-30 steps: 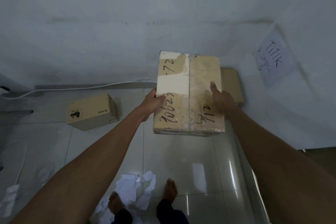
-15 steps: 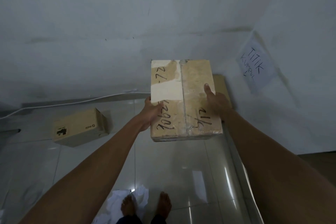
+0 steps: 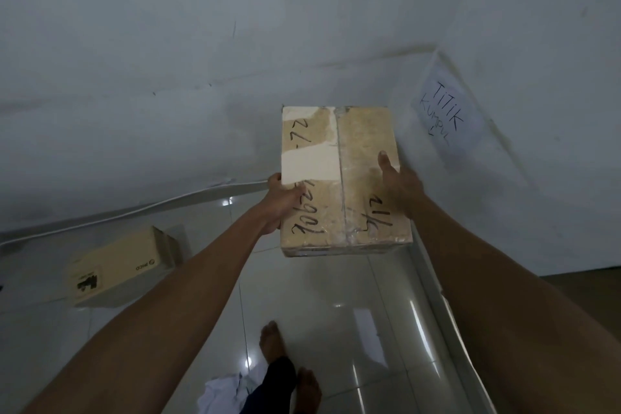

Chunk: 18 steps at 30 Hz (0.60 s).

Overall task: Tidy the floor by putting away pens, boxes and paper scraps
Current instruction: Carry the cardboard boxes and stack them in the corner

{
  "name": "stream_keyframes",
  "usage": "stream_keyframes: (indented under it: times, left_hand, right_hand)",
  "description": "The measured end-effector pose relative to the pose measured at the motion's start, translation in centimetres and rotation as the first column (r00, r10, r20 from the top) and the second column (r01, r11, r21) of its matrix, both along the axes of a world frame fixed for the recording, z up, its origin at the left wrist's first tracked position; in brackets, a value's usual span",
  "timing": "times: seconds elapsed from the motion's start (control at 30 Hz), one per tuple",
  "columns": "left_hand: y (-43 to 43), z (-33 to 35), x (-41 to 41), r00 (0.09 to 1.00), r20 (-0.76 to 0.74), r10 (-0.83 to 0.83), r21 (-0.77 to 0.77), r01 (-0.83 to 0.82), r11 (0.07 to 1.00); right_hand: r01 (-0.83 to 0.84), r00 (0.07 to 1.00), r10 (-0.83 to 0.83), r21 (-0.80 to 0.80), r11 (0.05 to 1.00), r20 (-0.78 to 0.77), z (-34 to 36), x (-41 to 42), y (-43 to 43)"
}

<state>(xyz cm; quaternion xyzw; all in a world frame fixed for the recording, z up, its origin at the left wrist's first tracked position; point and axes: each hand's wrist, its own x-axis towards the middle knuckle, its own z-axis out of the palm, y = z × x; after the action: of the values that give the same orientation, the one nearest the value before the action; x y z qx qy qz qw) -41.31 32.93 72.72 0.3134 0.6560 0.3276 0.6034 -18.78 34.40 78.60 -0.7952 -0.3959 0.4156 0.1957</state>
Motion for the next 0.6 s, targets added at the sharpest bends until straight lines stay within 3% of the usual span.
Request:
stream_keyframes:
  times: [0.6]
  left_hand:
    - [8.6,-2.5,3.2,0.996,0.007,-0.092,-0.064,0.092,0.994]
  right_hand:
    - [0.044,0.995,-0.042,-0.014,0.999,0.093,-1.8,2.5,7.4]
